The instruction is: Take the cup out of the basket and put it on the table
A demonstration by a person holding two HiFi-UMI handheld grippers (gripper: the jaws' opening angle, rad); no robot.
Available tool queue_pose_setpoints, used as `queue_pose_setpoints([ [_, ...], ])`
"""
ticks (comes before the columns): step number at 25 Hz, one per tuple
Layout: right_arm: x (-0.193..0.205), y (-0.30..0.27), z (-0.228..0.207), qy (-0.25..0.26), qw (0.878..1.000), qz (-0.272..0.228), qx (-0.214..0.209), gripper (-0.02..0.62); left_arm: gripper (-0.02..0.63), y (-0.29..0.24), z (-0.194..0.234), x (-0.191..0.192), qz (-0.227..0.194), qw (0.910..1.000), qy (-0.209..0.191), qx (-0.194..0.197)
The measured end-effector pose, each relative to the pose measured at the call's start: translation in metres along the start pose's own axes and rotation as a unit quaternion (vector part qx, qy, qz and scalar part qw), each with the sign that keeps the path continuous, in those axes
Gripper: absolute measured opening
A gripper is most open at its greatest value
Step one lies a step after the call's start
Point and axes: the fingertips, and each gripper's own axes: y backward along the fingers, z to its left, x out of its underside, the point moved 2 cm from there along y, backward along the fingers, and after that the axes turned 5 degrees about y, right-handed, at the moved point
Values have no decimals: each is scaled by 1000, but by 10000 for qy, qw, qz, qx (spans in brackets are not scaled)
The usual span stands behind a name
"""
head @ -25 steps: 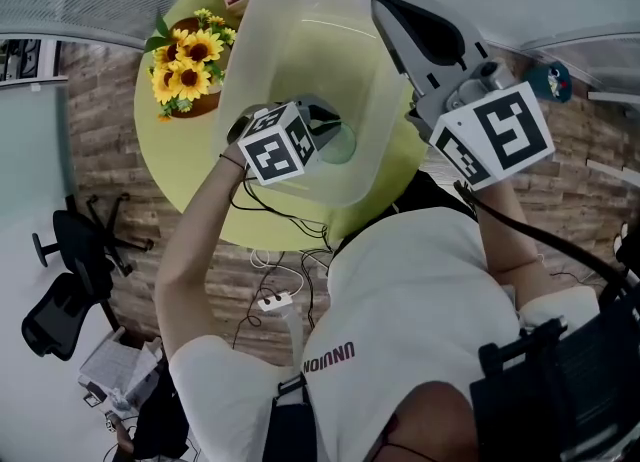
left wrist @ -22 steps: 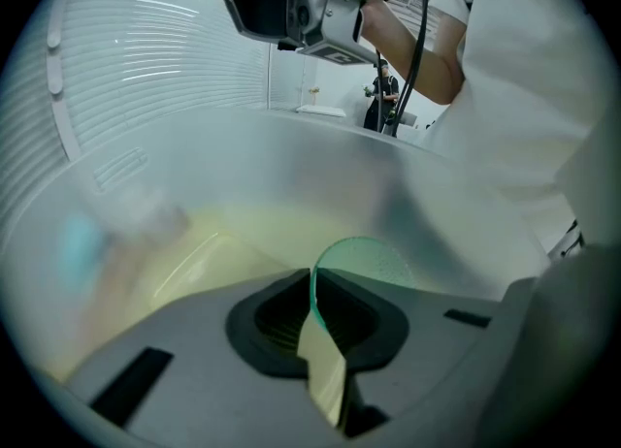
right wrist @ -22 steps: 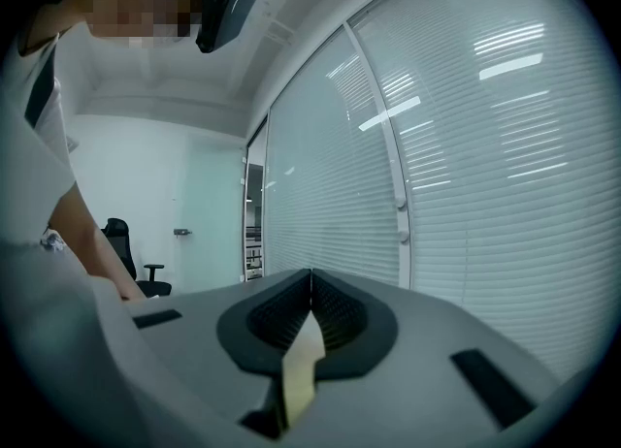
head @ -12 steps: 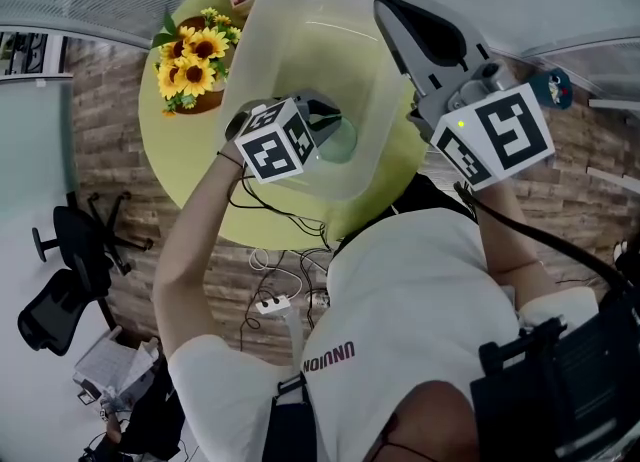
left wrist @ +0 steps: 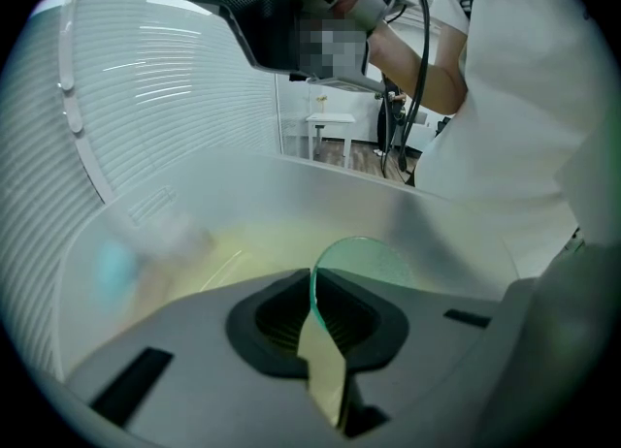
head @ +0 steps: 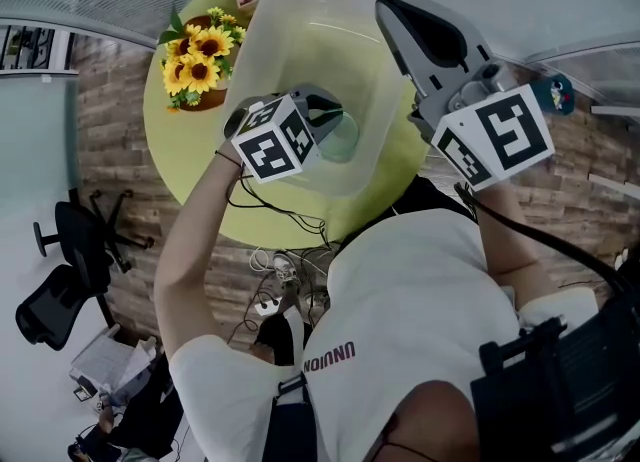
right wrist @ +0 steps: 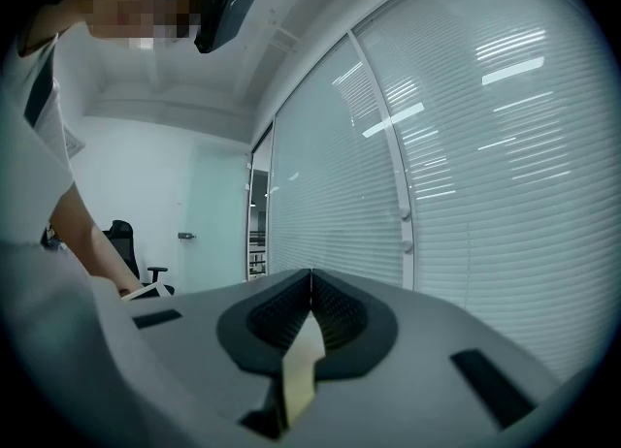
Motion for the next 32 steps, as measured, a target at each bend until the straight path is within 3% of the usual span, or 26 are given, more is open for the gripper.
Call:
queue_pose_setpoints([
  [22,-4,3,8,-10,9998,-141,-160,20,31,32,10,-15,-498,9957,400,-666],
  [32,-6,4,16,7,9995,-189,-250,20,30,54,11,-19,-821,9889,645,-1056],
])
